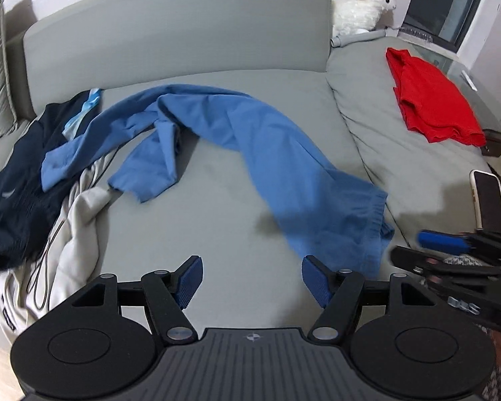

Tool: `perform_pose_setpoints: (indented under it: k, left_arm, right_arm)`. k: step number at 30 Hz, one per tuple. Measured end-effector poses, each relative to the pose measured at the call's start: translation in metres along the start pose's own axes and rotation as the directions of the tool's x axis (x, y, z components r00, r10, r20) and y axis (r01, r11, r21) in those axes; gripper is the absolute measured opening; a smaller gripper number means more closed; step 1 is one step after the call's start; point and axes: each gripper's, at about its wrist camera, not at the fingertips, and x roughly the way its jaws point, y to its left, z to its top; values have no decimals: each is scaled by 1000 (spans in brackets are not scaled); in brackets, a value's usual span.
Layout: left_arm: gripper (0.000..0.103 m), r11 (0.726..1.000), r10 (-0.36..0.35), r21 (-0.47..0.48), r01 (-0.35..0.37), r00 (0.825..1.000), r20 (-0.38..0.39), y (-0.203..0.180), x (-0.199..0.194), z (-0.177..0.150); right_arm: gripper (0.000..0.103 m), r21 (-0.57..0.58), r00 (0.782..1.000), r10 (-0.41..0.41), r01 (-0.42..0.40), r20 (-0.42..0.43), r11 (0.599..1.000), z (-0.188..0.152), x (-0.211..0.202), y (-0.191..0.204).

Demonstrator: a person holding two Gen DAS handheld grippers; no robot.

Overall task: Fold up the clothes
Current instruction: 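Lift the sweatpants with the right gripper and spread them on the sofa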

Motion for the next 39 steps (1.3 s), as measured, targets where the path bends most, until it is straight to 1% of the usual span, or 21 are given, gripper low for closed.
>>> perform_pose_setpoints:
  k: [3, 6, 9, 12, 13, 14, 16, 17, 19, 20, 22, 23, 26, 27, 28, 30, 33, 35, 36, 37, 39]
  left_arm:
    - [67, 1000, 21, 1, -21, 1000, -24, 5, 11, 2]
    - [67, 999, 38, -12, -39, 998, -53, 14, 21, 1]
    - [67, 998, 58, -24, -60, 995, -82, 22, 28, 2]
    - [67, 996, 81, -41, -85, 993, -80, 32, 28, 0]
    - [67, 994, 90, -49, -94, 993, -79, 36, 27, -1]
    - [68, 993, 101, -59, -106, 992, -77, 40, 26, -2]
    - [68, 989, 122, -76, -127, 990, -72, 47, 23, -3]
    - [68, 985, 141, -91, -146, 988, -67, 52, 20, -4]
    - [68, 972, 190, -131, -195, 981, -51, 63, 11, -6]
    - [68, 965, 211, -150, -215, 977, -44, 68, 7, -8]
    - [68, 955, 234, -179, -238, 971, -41, 77, 1, -12]
    - [70, 952, 235, -189, -240, 971, -47, 81, 0, -15]
    - [71, 952, 214, -208, -224, 974, -69, 85, 2, -22]
    - [71, 954, 205, -208, -217, 976, -78, 84, 4, -25]
    - [72, 956, 196, -205, -210, 977, -86, 82, 7, -27]
    - [73, 960, 177, -200, -195, 979, -105, 78, 14, -29]
    - [73, 960, 168, -203, -193, 977, -133, 76, 24, -36]
    - [73, 957, 152, -221, -187, 975, -162, 76, 32, -39]
    - [73, 956, 141, -234, -179, 975, -170, 76, 35, -39]
    - [73, 954, 136, -243, -176, 975, -174, 77, 37, -38]
    - [75, 950, 132, -256, -176, 975, -179, 77, 40, -36]
  right_arm:
    - [53, 118, 1000, -14, 12, 10, 993, 9, 26, -16]
    - [55, 187, 997, -78, 79, -13, 979, 14, 48, -29]
    - [57, 215, 995, -97, 103, -36, 971, 14, 70, -38]
    - [57, 200, 994, -111, 107, 9, 974, 14, 84, -38]
    - [41, 184, 994, -107, 101, 26, 978, 14, 85, -37]
    - [7, 128, 993, -104, 96, 57, 987, 14, 86, -30]
    - [6, 24, 992, -96, 95, 87, 995, 16, 81, -14]
    - [5, -29, 991, -63, 67, 116, 997, 17, 73, 0]
    - [5, -108, 989, 53, -39, 136, 993, 20, 59, 29]
    - [5, -176, 983, 146, -126, 107, 976, 19, 54, 52]
    - [6, -316, 965, 264, -251, -1, 915, 8, 50, 96]
    - [17, -375, 948, 312, -311, -60, 873, 3, 48, 118]
    - [48, -447, 930, 319, -368, -184, 815, -13, 47, 146]
    - [51, -450, 924, 323, -382, -204, 808, -17, 41, 145]
    - [53, -446, 925, 321, -380, -204, 811, -18, 38, 142]
    - [56, -405, 936, 305, -352, -178, 844, -18, 20, 121]
    - [57, -276, 965, 241, -261, -105, 925, -8, 1, 76]
    - [57, -203, 977, 201, -211, -68, 956, -2, -3, 55]
    - [57, -132, 986, 165, -168, -33, 977, 2, -6, 38]
    - [57, -101, 988, 150, -152, -20, 983, 4, -6, 31]
    - [57, 39, 997, 83, -83, 10, 996, 13, -3, 4]
